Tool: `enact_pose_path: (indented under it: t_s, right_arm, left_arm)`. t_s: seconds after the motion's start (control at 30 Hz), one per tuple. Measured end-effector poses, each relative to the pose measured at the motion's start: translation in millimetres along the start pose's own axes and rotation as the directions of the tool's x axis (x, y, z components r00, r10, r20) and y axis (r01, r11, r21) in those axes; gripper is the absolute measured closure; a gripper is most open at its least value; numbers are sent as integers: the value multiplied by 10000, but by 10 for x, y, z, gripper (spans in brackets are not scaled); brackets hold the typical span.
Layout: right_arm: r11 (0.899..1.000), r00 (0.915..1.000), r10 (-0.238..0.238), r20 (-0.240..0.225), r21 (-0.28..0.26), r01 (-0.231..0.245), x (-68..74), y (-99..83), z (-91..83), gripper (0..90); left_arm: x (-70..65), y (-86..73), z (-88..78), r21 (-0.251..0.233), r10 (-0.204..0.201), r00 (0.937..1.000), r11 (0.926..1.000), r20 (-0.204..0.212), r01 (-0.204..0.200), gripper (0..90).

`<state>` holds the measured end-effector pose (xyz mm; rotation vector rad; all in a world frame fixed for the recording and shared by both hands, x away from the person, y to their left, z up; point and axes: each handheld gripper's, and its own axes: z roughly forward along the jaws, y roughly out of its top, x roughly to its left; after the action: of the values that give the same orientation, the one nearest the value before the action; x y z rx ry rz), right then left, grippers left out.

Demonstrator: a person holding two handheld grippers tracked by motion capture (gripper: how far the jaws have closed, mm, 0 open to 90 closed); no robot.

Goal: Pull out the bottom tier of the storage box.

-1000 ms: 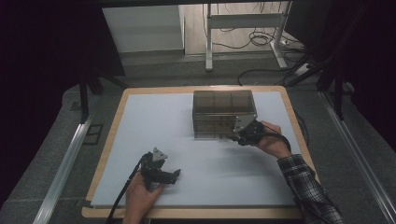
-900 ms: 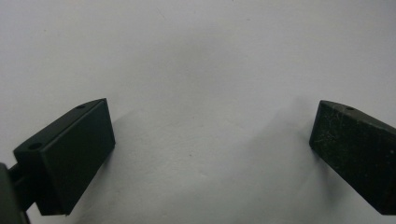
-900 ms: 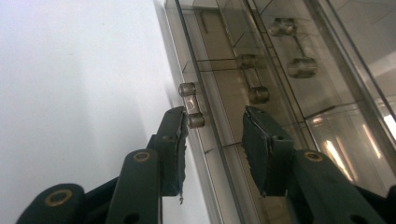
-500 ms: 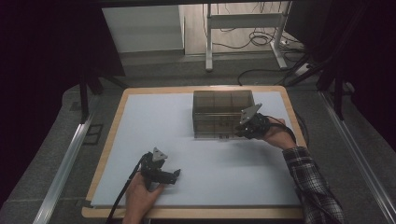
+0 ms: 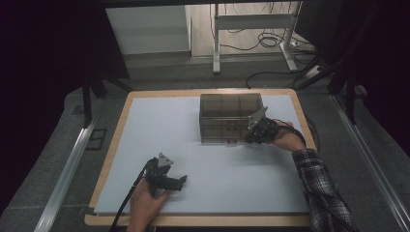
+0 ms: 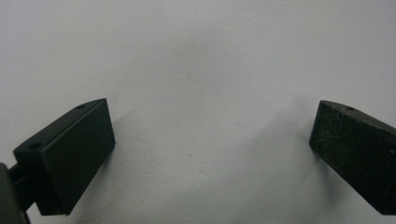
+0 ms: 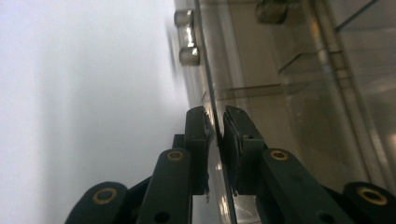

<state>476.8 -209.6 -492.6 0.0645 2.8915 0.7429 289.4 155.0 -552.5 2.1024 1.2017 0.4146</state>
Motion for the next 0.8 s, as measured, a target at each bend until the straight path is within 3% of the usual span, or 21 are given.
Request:
enact_pose_path:
  t_s: [0.33,0.8]
  right_arm:
    - [9986,9967,-534,-612,-48,532,-33,-1,15,861]
    - [9940,9904,-1083,-855,52,1092,86,28,-83,861]
  left_arm:
    - [0,0,0,0,-1,10000,10000,0,1,0]
    - [-1,0,0,-3,-6,10000,10000,-1,6,0]
